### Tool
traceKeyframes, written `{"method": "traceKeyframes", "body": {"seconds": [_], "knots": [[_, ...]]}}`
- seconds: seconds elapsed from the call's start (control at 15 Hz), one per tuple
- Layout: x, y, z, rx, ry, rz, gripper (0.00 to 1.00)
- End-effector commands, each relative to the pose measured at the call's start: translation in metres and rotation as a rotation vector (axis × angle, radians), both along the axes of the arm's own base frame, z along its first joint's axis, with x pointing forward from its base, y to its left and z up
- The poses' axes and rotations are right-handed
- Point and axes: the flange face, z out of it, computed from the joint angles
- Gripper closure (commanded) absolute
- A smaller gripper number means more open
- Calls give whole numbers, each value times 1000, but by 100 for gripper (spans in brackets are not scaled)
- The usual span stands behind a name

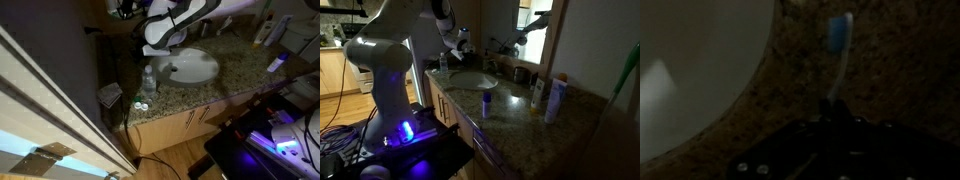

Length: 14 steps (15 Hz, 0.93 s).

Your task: Remove the toothbrush from the silver cup and place it on the left side of the counter, place the toothpaste inside the silver cup

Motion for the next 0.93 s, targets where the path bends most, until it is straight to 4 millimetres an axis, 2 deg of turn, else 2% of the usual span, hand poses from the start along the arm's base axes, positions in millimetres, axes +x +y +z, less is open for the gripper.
{"method": "traceKeyframes", "body": {"seconds": [0.0, 0.13, 0.27, 0.53, 0.67, 0.87], "knots": [[8, 4, -7, -24, 13, -30, 66], [6, 2, 4, -39, 25, -46, 59], [6, 0, 19, -49, 15, -53, 45], [1, -18, 74, -131, 8, -58, 16], [-6, -32, 104, -173, 50, -51, 3], [-33, -73, 147, -255, 165, -45, 0]]}}
